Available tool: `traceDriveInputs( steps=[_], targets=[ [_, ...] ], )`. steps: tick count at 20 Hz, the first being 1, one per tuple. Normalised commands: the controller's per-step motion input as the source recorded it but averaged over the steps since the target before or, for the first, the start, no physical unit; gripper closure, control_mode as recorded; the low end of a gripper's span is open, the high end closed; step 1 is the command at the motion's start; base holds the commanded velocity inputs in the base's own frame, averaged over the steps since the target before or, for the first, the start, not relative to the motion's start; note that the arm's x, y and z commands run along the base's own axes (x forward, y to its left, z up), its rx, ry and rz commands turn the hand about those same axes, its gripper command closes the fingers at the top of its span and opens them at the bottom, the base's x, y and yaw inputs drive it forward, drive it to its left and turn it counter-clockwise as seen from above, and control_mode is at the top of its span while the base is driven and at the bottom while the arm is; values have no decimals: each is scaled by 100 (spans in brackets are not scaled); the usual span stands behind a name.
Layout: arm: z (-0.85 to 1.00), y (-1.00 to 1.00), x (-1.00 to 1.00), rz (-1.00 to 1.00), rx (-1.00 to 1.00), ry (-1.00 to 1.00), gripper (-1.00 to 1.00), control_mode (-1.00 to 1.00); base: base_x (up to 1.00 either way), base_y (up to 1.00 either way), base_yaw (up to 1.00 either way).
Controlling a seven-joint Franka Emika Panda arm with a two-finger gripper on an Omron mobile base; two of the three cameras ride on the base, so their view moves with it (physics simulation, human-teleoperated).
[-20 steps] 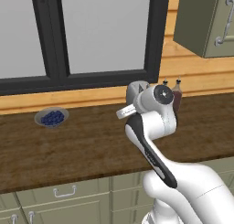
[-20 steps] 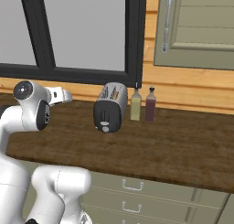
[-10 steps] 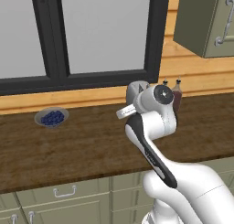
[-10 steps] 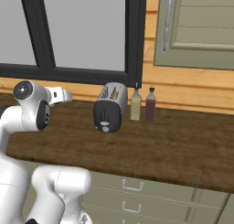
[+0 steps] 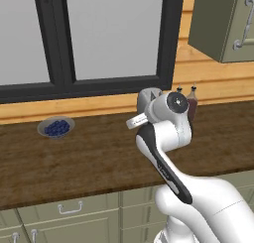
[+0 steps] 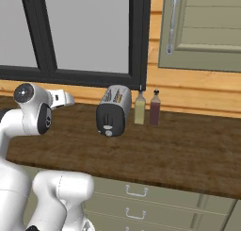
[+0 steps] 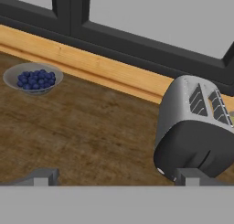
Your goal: Start the toaster. Once the lever pops up, take the bread to the plate on the dining counter.
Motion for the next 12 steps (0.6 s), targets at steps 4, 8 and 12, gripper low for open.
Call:
traceDriveInputs(
  steps=[4, 8, 12],
  targets=[
    [0, 0, 0, 0, 0, 0, -100, -100, 0, 0, 0],
    [0, 0, 0, 0, 0, 0, -100, -100, 0, 0, 0],
    [0, 0, 0, 0, 0, 0, -100, -100, 0, 0, 0]
  ],
)
